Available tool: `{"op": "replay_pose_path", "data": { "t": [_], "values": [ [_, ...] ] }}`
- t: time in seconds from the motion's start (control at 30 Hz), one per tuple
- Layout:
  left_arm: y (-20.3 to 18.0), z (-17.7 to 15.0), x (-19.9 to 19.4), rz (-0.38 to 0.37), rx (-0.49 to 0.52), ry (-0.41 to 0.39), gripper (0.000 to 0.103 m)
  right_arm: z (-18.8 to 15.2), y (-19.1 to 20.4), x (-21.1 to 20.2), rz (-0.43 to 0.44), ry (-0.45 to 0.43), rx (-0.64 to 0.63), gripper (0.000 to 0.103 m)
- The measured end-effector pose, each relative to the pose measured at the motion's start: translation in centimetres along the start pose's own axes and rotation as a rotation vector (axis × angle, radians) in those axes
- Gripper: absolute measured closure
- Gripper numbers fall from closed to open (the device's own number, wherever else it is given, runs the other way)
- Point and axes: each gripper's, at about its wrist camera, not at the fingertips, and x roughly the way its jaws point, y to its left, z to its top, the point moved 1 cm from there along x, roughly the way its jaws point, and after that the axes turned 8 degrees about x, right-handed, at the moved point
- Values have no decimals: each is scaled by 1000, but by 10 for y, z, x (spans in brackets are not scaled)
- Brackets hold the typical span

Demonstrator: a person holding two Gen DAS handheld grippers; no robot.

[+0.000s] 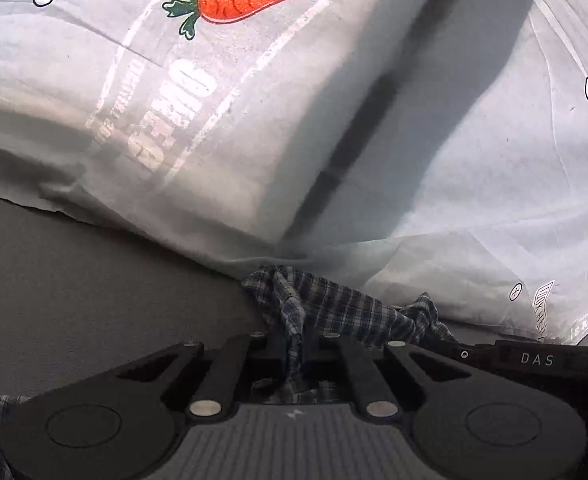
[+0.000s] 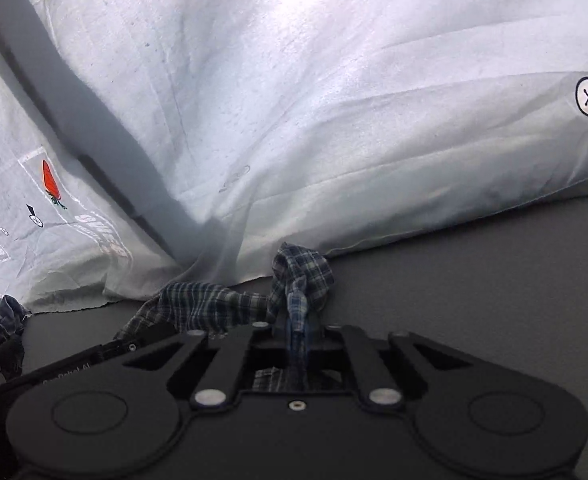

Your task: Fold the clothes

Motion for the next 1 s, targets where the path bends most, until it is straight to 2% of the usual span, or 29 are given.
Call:
{"op": "replay_pose_path", "data": {
  "t": [0.03, 0.1, 0.13, 0.17, 0.23, 0.3, 0.33, 0.43, 0.53, 0.7, 0.83, 0.9, 1.0],
  "values": [
    [0, 1, -2, 8, 1, 1, 92, 0, 0, -2, 0, -4, -2, 94],
    [-1, 5, -6, 42, -12, 6, 75, 7, 3, -11, -36, -20, 12, 73],
    [-1, 9, -11, 50, -28, 4, 70, 10, 4, -15, -54, -28, 19, 50],
    [0, 12, -16, 57, -45, 2, 61, 12, 6, -21, -70, -37, 19, 41],
    [-1, 21, -38, 73, -47, -19, 54, 7, 12, -49, -90, -65, -34, 35],
    [-5, 29, -64, 109, -29, -43, 39, 2, 17, -78, -110, -93, -88, 20],
    [-7, 33, -77, 127, -20, -55, 36, -1, 20, -92, -120, -107, -115, 12],
    [-18, 20, -132, 189, 22, -72, 26, -11, 28, -135, -153, -144, -194, 2],
    [-31, -17, -186, 230, 17, -25, 19, -58, 23, -177, -190, -115, -243, 1],
    [-61, -114, -254, 318, -75, 167, 17, -126, 8, -217, -180, -48, -299, 1],
    [-92, -192, -304, 314, -149, 263, 17, -180, -4, -249, -173, 6, -343, 1],
    [-103, -222, -324, 333, -194, 293, 17, -207, -10, -265, -169, 33, -365, 0],
    [-125, -246, -348, 387, -124, 292, 15, -248, -19, -289, -163, 74, -398, 0]
  ]
}}
